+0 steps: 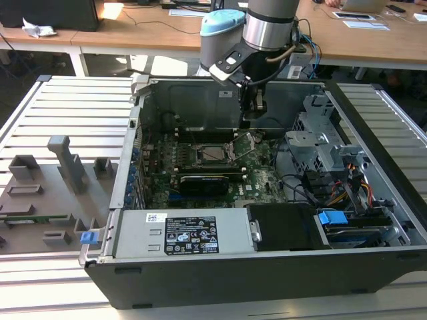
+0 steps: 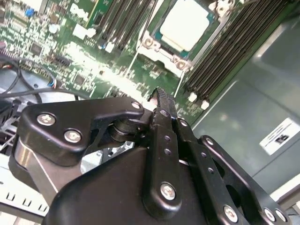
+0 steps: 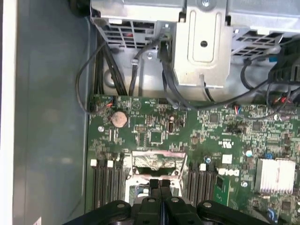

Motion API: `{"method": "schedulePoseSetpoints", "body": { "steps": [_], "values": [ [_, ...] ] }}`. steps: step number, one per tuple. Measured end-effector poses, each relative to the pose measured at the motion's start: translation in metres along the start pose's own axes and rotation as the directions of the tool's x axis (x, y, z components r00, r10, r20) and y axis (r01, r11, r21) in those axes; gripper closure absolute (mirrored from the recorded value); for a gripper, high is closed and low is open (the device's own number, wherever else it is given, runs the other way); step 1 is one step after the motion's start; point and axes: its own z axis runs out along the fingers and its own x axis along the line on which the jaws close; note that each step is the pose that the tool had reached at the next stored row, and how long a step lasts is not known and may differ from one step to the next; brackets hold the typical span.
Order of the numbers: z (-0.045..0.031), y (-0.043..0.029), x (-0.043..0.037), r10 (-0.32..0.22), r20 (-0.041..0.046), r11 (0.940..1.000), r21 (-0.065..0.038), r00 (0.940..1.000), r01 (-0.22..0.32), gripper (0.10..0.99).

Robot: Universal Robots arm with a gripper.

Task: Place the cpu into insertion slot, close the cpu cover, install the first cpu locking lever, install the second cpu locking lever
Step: 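Close the cpu cover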

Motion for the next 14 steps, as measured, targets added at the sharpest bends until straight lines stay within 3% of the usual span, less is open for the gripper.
{"method": "schedulePoseSetpoints", "body": {
  "steps": [2, 7, 12, 14],
  "values": [
    [-0.0003, 0.0079, -0.0004, 0.000, -0.0001, 1.0000, 0.000, 1.0000, 0.000, 0.980],
    [-0.0007, 0.0187, -0.0009, 0.000, -0.0001, 1.0000, 0.001, 1.0000, 0.000, 0.980],
    [-0.0008, 0.0216, -0.0011, 0.000, -0.0001, 1.0000, 0.000, 1.0000, 0.000, 0.980],
    [-0.0011, 0.0270, -0.0014, 0.000, 0.0001, 1.0000, 0.001, 1.0000, 0.000, 0.980]
  ]
}}
